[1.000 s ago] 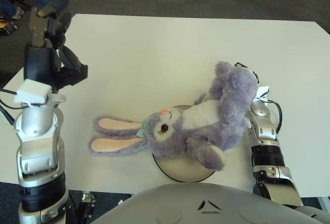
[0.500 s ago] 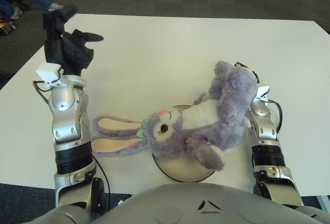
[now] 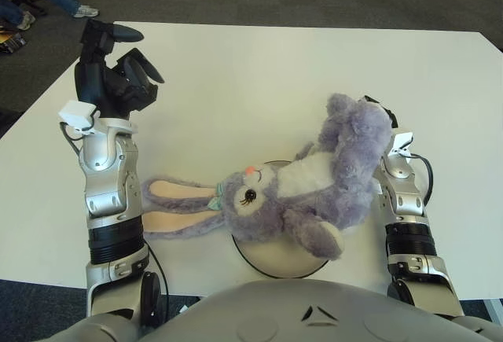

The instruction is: Put the doll into the plate.

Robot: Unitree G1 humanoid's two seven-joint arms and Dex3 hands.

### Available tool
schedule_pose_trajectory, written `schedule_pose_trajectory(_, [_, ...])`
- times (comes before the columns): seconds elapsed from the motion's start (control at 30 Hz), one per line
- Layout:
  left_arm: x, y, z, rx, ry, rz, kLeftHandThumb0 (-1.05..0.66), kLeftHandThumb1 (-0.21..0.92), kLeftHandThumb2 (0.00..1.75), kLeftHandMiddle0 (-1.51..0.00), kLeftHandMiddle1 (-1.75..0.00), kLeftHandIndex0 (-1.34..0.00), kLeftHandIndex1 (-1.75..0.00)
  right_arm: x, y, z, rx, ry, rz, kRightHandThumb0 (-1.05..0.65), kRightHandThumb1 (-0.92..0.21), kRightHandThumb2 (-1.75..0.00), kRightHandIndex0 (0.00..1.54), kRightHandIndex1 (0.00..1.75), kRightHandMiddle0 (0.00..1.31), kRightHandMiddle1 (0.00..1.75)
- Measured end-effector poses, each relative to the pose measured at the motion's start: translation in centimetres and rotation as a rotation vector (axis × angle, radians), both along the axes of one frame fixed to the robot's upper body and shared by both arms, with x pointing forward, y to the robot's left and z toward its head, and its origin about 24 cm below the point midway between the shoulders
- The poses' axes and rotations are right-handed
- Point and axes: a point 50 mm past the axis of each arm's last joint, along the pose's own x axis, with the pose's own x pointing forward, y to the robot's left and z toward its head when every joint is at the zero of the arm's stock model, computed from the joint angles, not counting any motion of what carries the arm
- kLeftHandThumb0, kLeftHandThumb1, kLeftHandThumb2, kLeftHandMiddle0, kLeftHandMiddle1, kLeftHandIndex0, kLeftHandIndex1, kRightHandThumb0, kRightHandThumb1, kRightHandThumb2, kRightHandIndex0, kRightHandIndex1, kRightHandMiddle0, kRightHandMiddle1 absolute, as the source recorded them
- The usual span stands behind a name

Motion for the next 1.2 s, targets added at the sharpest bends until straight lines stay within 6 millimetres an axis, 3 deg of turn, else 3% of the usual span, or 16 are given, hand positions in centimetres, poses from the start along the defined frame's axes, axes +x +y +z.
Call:
schedule_pose_trajectory(0.17, [0.6, -0.6, -2.2, -0.067, 0.105, -0.073, -0.55, 0.16, 1.51, -1.16, -1.75, -0.74, -1.75, 0.0, 0.0, 0.0, 0.000, 0.000, -0.005, -0.02, 0.04, -1.65, 0.89, 1.75, 0.78, 1.49])
schedule_pose_trajectory(0.37, [1.0, -0.8, -4.5, -0.097, 0.264, -0.147, -0.53, 0.20, 1.46, -1.09, -1.75, -0.71, -1.75, 0.0, 0.0, 0.1, 0.000, -0.001, -0.004, -0.02, 0.04, -1.65, 0.89, 1.75, 0.77, 1.50])
schedule_pose_trajectory(0.67, [1.1, -1.0, -5.3, -0.104, 0.361, -0.177, -0.52, 0.22, 1.44, -1.03, -1.75, -0.69, -1.75, 0.0, 0.0, 0.1, 0.000, 0.005, -0.007, -0.02, 0.05, -1.65, 0.89, 1.75, 0.77, 1.50])
schedule_pose_trajectory(1.2, [1.0, -1.5, -7.1, -0.093, 0.435, -0.137, -0.58, 0.10, 1.58, -1.20, -1.75, -0.79, -1.75, 0.0, 0.0, 0.1, 0.001, 0.003, -0.004, -0.02, 0.06, -1.68, 0.91, 1.75, 0.76, 1.54])
